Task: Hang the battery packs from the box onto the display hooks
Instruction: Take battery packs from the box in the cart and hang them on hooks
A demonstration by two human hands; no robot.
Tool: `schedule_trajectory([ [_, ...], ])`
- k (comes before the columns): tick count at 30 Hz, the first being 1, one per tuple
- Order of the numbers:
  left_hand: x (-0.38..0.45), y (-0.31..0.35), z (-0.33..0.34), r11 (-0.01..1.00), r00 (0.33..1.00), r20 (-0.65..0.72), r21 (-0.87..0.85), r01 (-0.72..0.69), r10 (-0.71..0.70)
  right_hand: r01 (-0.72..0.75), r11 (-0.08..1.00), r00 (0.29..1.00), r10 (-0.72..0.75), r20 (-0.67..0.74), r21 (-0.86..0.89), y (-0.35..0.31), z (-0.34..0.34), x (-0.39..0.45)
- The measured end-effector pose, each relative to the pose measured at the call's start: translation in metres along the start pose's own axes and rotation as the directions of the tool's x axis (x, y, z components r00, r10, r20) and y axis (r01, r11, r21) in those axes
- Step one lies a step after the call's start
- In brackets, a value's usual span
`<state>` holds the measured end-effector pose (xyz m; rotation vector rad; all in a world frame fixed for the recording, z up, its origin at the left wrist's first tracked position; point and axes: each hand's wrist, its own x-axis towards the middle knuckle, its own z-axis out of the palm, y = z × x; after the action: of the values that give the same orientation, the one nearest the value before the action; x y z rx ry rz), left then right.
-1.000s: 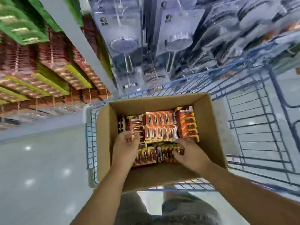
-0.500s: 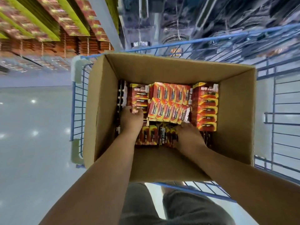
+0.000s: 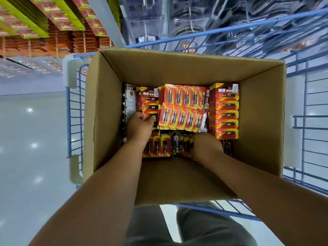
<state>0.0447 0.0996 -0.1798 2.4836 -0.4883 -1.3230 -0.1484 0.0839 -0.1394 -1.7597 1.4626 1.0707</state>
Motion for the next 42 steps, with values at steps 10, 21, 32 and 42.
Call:
schedule_trajectory([
  [10, -0.028, 0.008, -0.017, 0.997, 0.995, -0.070, -0.038, -0.071, 0.068, -0.076, 0.956, 0.984, 0.027, 0.175, 0.282, 0.005, -0.018, -0.023],
  [21, -0.160, 0.028, -0.118, 0.887, 0.984, 0.103, -0.454, -0.083, 0.145, 0.043, 0.235, 0.963, -0.268, 0.022, 0.971, 0.075, -0.091, -0.153],
  [32, -0.288, 0.055, -0.263, 0.488, 0.878, -0.114, -0.794, -0.361, 0.465, 0.464, -0.155, 0.732, -0.487, -0.476, 0.872, -0.019, -0.191, -0.276],
  [42, -0.332, -0.041, -0.425, 0.386, 0.776, -0.471, -0.681, -0.623, 0.420, 0.636, -0.203, 0.571, -0.526, -0.631, 0.744, -0.213, -0.188, -0.380],
])
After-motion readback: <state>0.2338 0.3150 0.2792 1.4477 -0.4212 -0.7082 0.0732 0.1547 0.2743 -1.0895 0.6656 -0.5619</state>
